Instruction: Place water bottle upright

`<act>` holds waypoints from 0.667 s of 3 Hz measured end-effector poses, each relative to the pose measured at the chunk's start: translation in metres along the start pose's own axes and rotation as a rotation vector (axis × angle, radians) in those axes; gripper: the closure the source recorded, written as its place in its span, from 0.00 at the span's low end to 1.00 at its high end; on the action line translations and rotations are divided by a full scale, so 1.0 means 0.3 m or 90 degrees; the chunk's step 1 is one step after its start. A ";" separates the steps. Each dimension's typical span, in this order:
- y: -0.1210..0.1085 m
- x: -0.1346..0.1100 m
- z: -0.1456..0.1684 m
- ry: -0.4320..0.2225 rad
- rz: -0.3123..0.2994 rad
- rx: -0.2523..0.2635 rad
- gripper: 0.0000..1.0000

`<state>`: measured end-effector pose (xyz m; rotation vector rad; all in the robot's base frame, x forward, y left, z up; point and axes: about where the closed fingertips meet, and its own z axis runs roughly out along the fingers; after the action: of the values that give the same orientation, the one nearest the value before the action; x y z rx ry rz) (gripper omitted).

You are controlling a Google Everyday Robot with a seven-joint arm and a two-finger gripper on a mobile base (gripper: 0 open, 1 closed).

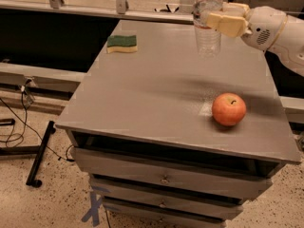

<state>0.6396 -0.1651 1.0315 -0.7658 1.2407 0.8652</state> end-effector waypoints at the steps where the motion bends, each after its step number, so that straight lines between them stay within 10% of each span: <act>1: -0.024 0.023 -0.030 -0.014 0.004 0.008 1.00; 2: -0.055 0.079 -0.086 -0.016 0.026 0.026 1.00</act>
Offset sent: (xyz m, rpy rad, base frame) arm 0.0072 -0.0551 -0.0536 0.0698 0.0718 -0.0716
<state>0.6446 -0.1923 1.0043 -0.6975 1.2522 0.8768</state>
